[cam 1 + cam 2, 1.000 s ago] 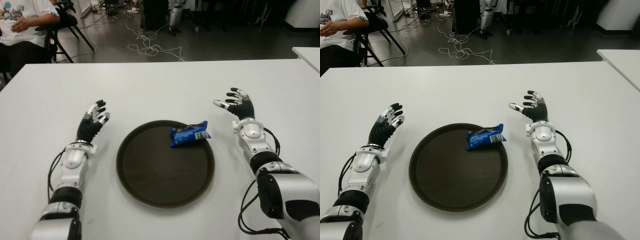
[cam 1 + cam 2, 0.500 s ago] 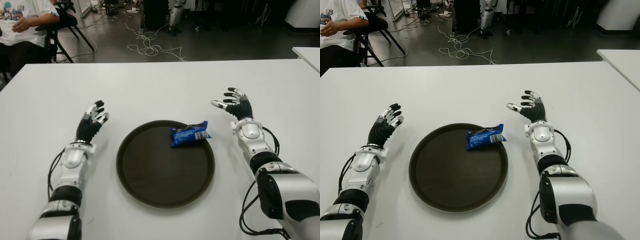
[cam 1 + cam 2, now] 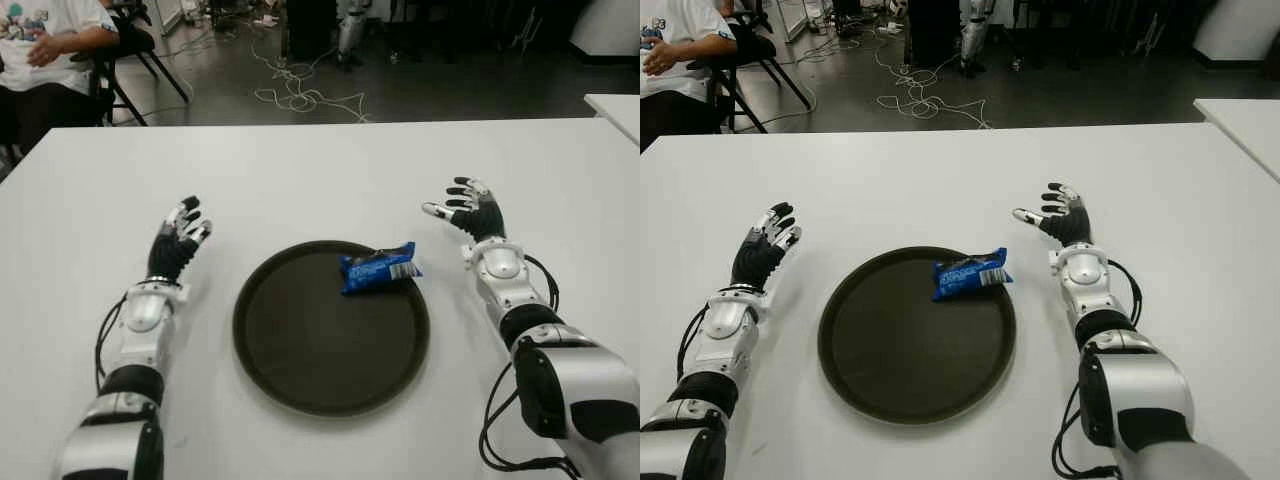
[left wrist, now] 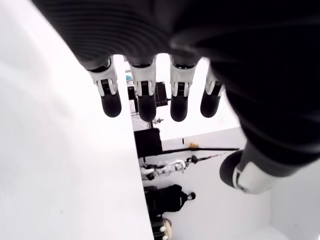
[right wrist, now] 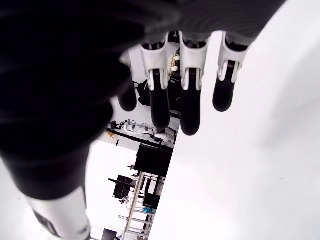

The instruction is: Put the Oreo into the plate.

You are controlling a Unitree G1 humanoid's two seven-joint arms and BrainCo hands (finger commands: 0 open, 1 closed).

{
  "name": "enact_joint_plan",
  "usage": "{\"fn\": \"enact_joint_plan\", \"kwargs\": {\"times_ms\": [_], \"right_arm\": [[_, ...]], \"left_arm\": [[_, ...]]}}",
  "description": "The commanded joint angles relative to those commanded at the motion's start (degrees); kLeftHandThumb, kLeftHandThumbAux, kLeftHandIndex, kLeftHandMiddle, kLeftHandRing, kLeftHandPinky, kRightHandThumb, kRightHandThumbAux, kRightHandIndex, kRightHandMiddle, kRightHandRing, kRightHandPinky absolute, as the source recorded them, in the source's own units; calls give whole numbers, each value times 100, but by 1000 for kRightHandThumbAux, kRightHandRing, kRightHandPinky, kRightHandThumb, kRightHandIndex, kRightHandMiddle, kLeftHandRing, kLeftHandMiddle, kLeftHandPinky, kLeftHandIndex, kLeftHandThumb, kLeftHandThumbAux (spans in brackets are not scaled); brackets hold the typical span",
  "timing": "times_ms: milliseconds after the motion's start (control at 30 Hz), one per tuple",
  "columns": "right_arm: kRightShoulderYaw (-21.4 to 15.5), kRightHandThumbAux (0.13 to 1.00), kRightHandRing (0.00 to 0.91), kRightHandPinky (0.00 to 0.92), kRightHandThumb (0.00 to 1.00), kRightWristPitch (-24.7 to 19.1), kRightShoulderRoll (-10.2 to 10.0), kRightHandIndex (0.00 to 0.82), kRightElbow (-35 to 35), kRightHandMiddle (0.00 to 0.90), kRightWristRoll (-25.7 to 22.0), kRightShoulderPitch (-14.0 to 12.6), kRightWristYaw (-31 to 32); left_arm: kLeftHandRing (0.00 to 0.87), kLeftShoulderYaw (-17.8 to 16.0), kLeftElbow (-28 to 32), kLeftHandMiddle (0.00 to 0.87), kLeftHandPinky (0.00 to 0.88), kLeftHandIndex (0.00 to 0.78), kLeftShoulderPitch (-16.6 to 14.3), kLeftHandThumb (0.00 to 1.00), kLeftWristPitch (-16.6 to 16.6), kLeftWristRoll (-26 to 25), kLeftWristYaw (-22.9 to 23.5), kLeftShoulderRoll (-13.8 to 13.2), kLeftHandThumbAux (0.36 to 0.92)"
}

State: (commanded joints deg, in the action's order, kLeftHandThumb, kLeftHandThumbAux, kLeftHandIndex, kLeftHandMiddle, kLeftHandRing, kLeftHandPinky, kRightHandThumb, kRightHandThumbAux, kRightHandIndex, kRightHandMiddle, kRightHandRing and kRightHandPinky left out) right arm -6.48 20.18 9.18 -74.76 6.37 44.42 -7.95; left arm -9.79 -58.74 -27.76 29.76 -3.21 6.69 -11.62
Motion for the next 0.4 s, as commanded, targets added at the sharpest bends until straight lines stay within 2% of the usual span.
{"fn": "enact_joint_plan", "kwargs": {"times_ms": [233,400], "right_arm": [[64,800,264,225,0,-29,-11,208,-7,272,66,8,-64],[129,799,259,234,0,-43,-13,200,-7,264,109,9,-106]], "left_arm": [[7,-164,-97,39,4,17,-82,73,-119,-227,171,37,620],[0,-205,-113,7,0,2,-98,69,-166,-308,221,37,604]]}}
